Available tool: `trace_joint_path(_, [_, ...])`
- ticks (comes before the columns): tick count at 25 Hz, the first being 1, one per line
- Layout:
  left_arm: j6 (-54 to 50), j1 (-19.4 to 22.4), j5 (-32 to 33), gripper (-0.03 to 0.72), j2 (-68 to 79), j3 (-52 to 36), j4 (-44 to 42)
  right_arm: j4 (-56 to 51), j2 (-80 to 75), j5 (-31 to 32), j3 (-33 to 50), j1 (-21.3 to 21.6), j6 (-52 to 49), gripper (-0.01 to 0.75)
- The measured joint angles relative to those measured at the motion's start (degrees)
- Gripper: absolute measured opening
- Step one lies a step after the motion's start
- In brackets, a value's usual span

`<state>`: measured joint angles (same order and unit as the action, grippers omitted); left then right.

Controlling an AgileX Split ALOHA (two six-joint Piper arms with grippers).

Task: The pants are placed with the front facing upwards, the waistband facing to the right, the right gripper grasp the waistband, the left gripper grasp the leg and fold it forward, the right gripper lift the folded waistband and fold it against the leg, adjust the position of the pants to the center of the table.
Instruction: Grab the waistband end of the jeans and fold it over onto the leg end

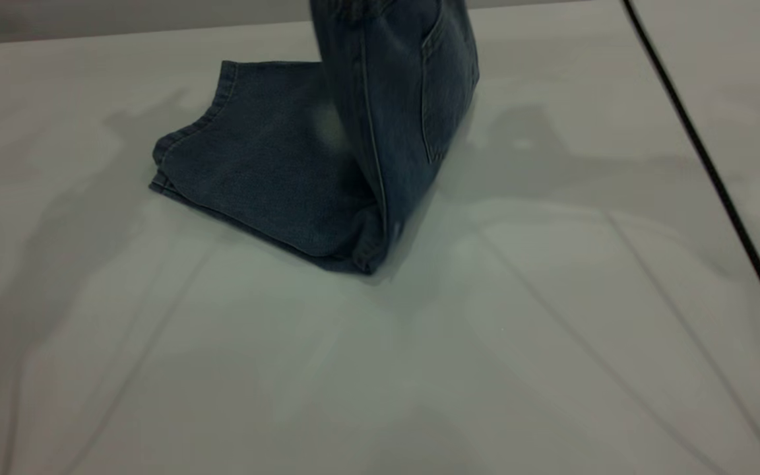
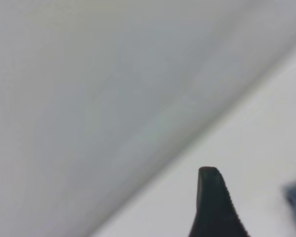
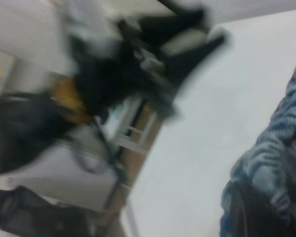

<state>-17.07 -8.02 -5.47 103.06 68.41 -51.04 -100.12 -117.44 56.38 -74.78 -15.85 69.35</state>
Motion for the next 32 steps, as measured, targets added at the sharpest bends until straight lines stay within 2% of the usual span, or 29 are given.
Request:
trace_joint_path(7, [0.00,0.45,1.17,0.384,-12.53,0.00,-0.10,-0.05,-3.85,-14.73,-4.89,-8.50,3.97,0.039])
trace_joint_path(9, [0.00,0.45,2.03,0.384,-15.51,0.00,-0.11,-0.05,-5.95,-17.09,-7.43,-10.38,3.92,0.039])
trace_joint_path(18, [0.06,0.45,4.09,0.384,-21.75,0.00,-0.16,0.11,-16.06,-17.66,-18.57,-15.61,2.70,0.066])
trace_joint_path(21, [-0.26,0.45,4.19,0.384,-21.75,0.00,-0.03,0.11,-17.63,-17.61,-20.19,-16.87,2.70,0.150])
trace_joint_path(27, [-2.81,0.45,3.58,0.384,-22.13,0.00,-0.03,0.11,-17.50,-18.43,-20.62,-17.39,2.11,0.478])
trace_joint_path(29, [-2.81,0.45,3.45,0.384,-22.74,0.00,-0.03,0.25,-16.96,-14.81,-20.57,-17.39,-0.47,0.526])
trace_joint_path(32, [-2.81,0.45,3.45,0.384,-24.42,0.00,-0.03,0.58,-15.05,-11.20,-20.95,-19.27,-5.08,0.531])
